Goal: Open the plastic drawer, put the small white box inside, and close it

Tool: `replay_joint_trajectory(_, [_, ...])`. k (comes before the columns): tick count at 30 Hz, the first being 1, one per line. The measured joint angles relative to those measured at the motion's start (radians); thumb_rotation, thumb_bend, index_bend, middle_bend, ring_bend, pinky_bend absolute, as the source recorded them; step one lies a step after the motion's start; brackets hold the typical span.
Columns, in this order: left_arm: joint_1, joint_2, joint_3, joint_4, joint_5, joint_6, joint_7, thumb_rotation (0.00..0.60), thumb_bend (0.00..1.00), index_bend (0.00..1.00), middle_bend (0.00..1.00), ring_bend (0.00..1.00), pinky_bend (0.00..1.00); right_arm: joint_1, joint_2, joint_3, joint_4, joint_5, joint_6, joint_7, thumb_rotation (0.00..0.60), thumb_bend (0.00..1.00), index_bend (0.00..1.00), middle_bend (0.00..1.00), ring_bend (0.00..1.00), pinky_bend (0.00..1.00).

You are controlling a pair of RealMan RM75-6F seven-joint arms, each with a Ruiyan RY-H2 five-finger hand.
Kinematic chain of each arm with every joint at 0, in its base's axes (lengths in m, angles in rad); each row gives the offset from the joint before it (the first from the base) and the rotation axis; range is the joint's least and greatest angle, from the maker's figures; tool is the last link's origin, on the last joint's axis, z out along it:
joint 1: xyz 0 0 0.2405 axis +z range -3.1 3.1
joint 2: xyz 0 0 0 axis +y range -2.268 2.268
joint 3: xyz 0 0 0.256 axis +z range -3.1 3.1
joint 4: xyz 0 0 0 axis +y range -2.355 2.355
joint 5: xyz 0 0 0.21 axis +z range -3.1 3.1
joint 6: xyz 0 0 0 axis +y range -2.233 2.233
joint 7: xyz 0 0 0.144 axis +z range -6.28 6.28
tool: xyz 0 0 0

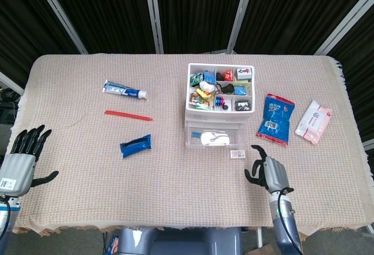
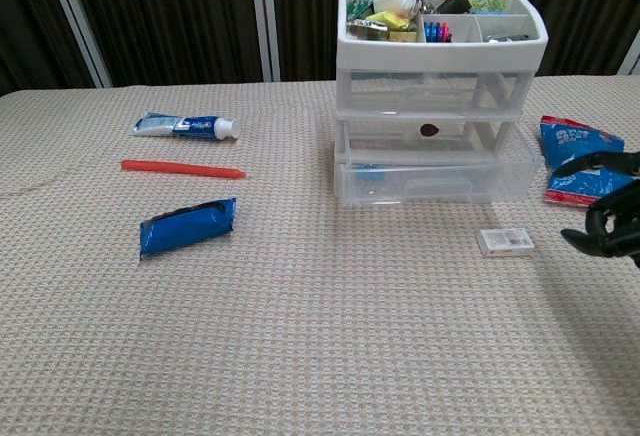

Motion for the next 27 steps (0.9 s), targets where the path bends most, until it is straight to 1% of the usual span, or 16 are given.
replay_joint_trajectory(16, [-0.001,0.002,0.001,-0.003,-0.001,-0.004,-0.001,0.6,0.08,0.06,0.0,0.0,0.0,0.005,-0.063,0.016,0.085,0.1,-0.056,-0.01,0.6,0.29,0.18,0.7,0.72,0.65])
replay_joint_trajectory(27, [-0.001,0.001,0.002,-0.006,-0.004,-0.007,0.003,0.6,0.08,0.06,0.0,0.0,0.0,0.022,-0.102,0.064,0.128,0.181,-0.111,0.009,0.6,0.29,0.17,0.7,0.73,0.65])
